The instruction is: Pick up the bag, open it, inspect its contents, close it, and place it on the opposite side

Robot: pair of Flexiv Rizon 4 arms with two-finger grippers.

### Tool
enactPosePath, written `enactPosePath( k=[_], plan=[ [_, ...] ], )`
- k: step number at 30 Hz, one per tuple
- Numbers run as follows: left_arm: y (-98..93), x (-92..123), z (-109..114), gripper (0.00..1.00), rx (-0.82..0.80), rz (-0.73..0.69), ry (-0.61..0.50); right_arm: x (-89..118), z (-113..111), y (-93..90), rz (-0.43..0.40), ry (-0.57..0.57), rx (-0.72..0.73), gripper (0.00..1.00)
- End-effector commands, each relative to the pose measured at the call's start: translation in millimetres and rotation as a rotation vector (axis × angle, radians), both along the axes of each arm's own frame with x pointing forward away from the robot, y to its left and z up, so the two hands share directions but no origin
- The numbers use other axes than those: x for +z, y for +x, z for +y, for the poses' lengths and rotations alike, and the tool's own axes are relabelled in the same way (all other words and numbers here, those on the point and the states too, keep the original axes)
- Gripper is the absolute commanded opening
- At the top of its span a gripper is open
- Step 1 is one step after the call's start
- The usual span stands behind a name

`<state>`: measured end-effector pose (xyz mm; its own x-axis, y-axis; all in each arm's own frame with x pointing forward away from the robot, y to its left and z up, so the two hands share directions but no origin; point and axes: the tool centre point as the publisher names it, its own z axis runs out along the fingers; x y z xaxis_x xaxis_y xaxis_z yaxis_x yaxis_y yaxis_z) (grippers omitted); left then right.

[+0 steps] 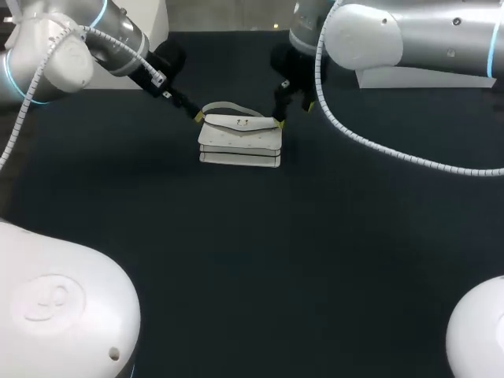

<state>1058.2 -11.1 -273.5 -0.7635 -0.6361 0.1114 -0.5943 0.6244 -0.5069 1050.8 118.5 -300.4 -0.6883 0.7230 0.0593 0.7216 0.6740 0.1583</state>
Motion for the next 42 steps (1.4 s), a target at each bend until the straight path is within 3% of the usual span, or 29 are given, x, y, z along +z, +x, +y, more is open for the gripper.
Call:
enactPosePath(
  k=[1, 9, 11, 24, 26, 33, 42],
  plan=[
    [3.0, -6.9, 0.1, 1.0, 0.681, 0.45, -0.274, -10.1, -6.4, -6.9, 0.156, 0.308, -0.703, 1.0],
    [9.4, -15.0, 3.5, 1.0, 0.735, 0.548, -0.392, -13.8, -6.9, -9.6, 0.168, 0.308, -0.812, 1.0],
    [14.4, -17.1, 4.4, 1.0, 0.752, 0.543, -0.355, -17.0, -7.2, -7.2, 0.214, 0.312, -0.802, 1.0],
    [14.4, -17.1, 4.4, 1.0, 0.752, 0.543, -0.355, -17.0, -7.2, -7.2, 0.214, 0.312, -0.802, 1.0],
    [16.2, -18.9, 3.3, 1.0, 0.74, 0.571, -0.387, -18.3, -0.4, -0.4, 0.19, 0.29, -0.858, 1.0],
    [23.4, -31.6, 4.8, 1.0, 0.666, 0.715, -0.56, -26.5, 10.7, 11.8, 0.249, 0.438, -0.948, 1.0],
    [32.7, -43.0, 6.8, 1.0, 0.567, 0.782, -0.641, -37.3, 16.2, 22.9, 0.317, 0.637, -1.014, 1.0]
  ],
)
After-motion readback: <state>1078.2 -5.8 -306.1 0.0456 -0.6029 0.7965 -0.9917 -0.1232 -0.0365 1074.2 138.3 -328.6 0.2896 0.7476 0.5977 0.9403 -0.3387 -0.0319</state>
